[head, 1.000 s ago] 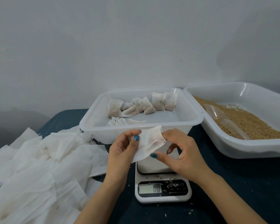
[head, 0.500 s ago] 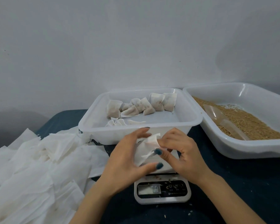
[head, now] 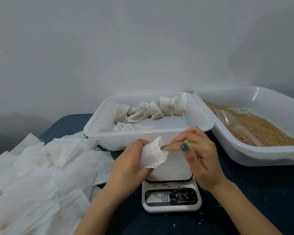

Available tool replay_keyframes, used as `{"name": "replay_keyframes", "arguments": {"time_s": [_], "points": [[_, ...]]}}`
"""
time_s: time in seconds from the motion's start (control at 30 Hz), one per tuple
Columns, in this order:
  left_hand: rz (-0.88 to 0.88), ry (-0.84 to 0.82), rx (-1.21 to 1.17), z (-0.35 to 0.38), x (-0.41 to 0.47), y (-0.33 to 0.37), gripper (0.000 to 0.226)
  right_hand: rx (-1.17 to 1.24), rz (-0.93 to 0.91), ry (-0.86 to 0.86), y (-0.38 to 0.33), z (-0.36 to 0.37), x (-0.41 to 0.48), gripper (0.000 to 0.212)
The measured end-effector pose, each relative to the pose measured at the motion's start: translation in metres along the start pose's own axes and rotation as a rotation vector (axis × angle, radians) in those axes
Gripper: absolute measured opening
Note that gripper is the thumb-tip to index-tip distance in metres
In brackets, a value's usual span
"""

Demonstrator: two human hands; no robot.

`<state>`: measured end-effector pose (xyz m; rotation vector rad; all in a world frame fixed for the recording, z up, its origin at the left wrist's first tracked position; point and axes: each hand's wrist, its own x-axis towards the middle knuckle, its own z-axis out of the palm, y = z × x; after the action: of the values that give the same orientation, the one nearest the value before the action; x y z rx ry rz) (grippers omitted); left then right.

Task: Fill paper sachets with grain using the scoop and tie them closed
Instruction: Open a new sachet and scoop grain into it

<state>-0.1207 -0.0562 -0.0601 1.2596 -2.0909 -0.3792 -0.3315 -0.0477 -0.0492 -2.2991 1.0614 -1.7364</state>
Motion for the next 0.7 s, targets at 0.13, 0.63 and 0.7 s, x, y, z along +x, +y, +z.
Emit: {"name": "replay_keyframes", "arguments": {"time_s": [0.13, 0.63, 0.7], "points": [[-0.038, 0.011, -0.056, 0.0, 0.0, -0.002, 0.036, -0.327, 0.139, 0.148, 0.008, -0.019, 0.015, 0.032], [-0.036, -0.036, -0.117, 0.008, -0.001, -0.001, 0.035, -0.995, 1.056, -0.292, 0.062, -0.115, 0.04, 0.029], [-0.033, -0.035, -0.117, 0.008, -0.001, -0.001, 0.034, -1.059, 1.122, -0.368, 0.062, -0.117, 0.043, 0.03]]}}
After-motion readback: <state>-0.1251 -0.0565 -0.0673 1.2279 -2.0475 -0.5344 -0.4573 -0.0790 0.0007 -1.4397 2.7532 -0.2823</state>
